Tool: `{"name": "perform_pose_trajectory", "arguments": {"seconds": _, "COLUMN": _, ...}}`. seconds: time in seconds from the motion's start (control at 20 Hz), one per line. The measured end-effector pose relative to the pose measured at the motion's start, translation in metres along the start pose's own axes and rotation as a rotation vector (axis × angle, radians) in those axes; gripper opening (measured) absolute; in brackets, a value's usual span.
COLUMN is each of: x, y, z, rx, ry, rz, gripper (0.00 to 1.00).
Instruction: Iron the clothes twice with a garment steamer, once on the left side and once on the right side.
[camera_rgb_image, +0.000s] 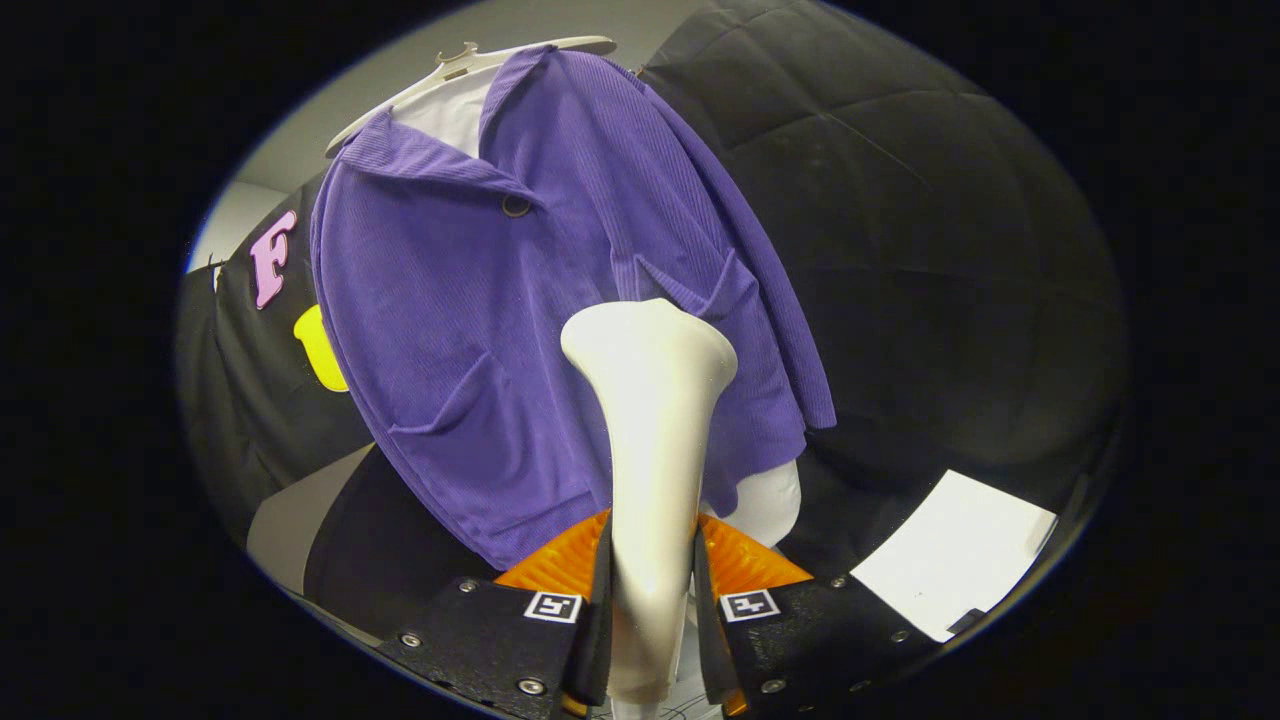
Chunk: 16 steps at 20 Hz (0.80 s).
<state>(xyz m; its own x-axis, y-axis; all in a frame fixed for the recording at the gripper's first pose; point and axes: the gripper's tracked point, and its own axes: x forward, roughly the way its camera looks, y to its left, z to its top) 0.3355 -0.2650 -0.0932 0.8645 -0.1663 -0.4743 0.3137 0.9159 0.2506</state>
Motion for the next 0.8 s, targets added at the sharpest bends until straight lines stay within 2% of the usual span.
{"name": "perform_pose_trajectory", "arguments": {"seconds": 0.45, "x": -0.012, "y": -0.008, "z": -0.078, "rx": -0.024, "ry": 0.108, "rz": -0.021, "gripper": 0.36}}
{"name": "perform_pose_trajectory", "arguments": {"seconds": 0.8, "x": -0.067, "y": 0.006, "z": -0.134, "rx": -0.096, "ry": 0.131, "rz": 0.013, "gripper": 0.36}}
